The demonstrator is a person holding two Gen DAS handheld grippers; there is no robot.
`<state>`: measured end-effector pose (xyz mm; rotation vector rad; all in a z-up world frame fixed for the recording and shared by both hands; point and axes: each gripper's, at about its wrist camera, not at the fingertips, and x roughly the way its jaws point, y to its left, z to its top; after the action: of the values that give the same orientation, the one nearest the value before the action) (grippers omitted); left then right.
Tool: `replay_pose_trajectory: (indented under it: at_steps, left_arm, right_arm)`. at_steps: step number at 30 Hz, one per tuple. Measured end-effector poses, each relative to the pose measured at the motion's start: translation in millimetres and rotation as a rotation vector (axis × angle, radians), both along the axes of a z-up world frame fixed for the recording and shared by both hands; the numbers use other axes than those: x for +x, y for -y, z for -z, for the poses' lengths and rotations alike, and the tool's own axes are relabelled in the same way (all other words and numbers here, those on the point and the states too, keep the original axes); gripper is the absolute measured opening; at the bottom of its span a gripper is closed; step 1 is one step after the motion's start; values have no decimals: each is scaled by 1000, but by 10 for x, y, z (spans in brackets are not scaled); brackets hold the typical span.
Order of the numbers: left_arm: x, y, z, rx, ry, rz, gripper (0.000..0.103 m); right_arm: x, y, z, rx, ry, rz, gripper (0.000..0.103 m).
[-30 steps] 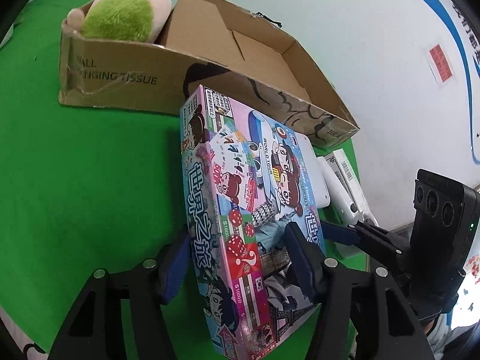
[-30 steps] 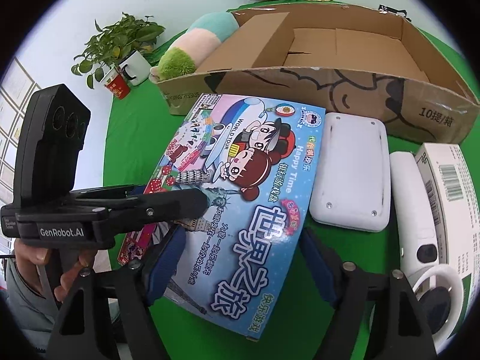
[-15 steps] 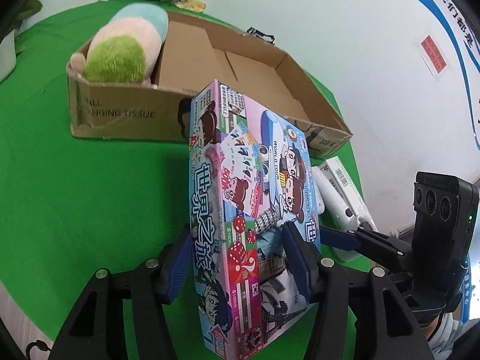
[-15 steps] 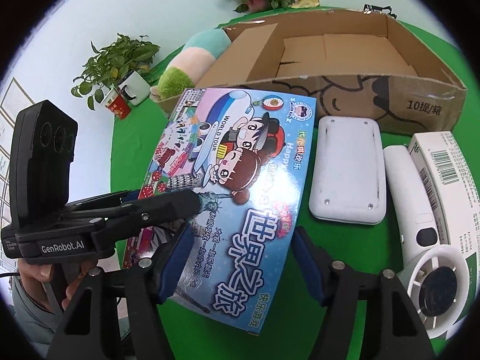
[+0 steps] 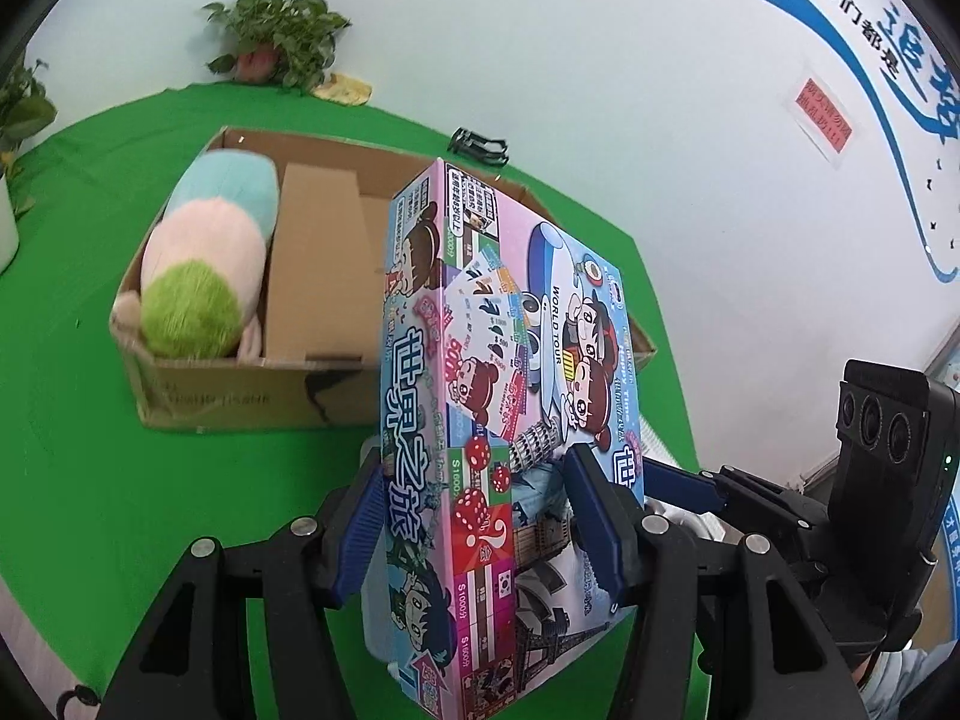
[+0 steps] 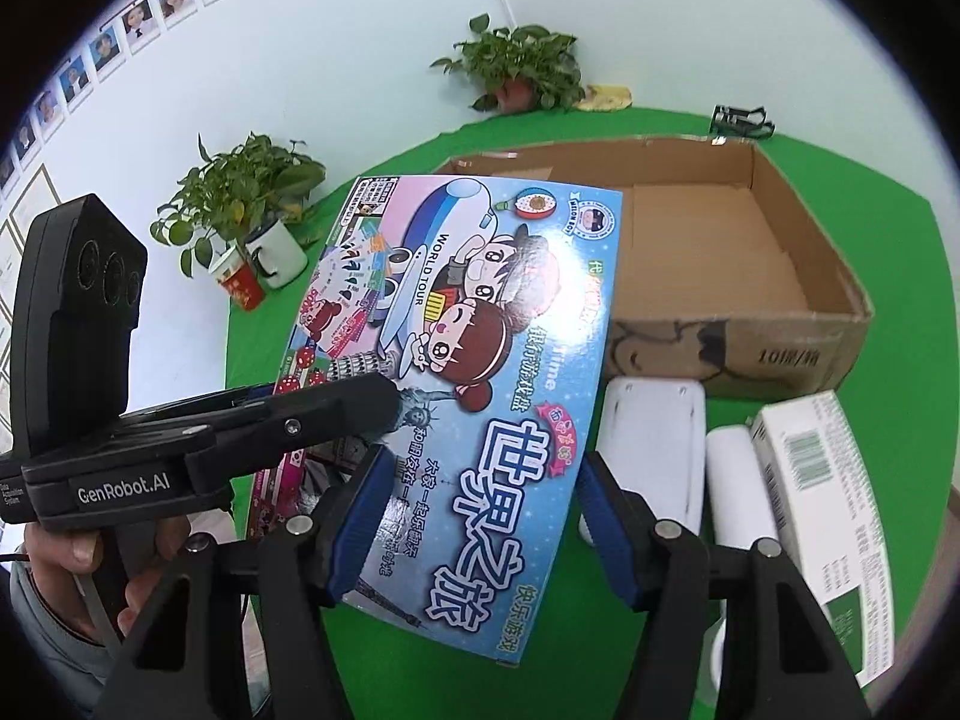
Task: Organize objects
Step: 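Carry the game box with both grippers over the open cardboard box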
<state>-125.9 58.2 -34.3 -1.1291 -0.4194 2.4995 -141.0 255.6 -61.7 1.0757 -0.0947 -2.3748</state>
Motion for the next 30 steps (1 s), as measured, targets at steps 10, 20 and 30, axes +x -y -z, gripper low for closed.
replay_pose_trajectory:
  at_steps: [10, 20, 30]
  left_arm:
    - [-538, -252, -345, -17, -64, 19, 56]
    - [-1284, -391, -523, -21, -67, 13, 56]
    - [-1945, -349, -173, -17, 35, -32, 56]
  right_arm:
    - [-447, -163, -256, -7, -53, 54, 62]
    - [-1069, -267, -345, -12, -42, 68, 62]
    - [-1658, -184, -137, -7, 50, 34, 62]
